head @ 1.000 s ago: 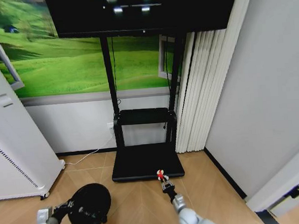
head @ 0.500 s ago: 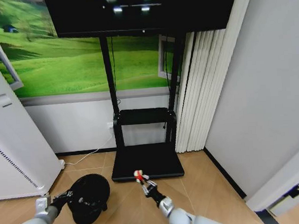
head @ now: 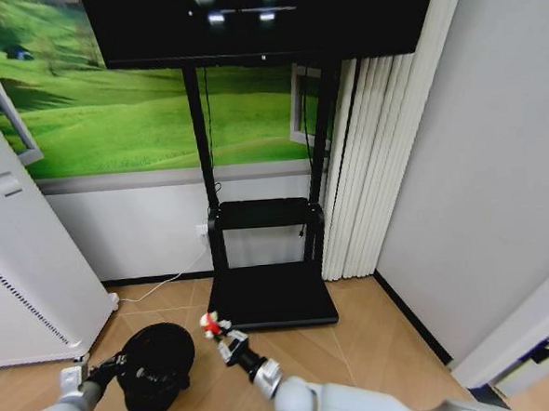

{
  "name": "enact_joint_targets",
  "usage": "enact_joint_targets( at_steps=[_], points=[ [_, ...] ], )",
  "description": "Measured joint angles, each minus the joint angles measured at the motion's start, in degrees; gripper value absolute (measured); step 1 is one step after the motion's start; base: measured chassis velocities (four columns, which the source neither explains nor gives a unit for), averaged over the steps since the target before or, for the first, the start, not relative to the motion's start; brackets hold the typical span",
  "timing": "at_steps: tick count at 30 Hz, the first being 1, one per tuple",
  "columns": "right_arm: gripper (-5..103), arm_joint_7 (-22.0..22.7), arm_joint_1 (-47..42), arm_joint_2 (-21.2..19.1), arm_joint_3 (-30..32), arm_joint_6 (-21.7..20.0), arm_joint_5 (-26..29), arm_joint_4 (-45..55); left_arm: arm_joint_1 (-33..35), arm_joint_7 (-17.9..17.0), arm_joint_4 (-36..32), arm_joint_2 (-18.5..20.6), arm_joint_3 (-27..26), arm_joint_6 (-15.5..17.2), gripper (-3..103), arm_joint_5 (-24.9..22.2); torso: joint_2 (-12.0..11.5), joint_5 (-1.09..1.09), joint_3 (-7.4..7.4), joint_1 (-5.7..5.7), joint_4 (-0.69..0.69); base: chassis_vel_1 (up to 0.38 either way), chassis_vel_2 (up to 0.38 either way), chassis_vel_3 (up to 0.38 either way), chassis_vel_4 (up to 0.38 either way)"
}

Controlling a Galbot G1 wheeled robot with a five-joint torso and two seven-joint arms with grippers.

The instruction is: Pick up the trash bin and place the garbage on the floor into it.

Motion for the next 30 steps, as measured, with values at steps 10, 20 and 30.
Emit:
enact_joint_targets(
  at_steps=[10,20,30],
  points=[
    [17,0.3,2.7,9.5,-6.0,0.8,-0.3,-8.2,-7.2,0.1,0.6,-1.4,8.2,0.4,7,-0.3,0.0,0.00,0.00,0.00,0.00,0.000,0.000,0.000,0.000],
    [17,-0.2,2.6,13.8,-6.2,1.6,0.1,-14.9,-9.6,-0.1,-0.2,-2.7,11.4,0.6,7,0.0,0.0,0.00,0.00,0.00,0.00,0.000,0.000,0.000,0.000],
    [14,2.6,0.2,17.8,-5.5,1.8,-1.3,-20.2,-14.4,-0.6,-1.3,-4.0,15.7,0.6,7,-0.4,0.0,0.01,0.00,0.00,-0.01,0.000,0.000,0.000,0.000]
  ],
)
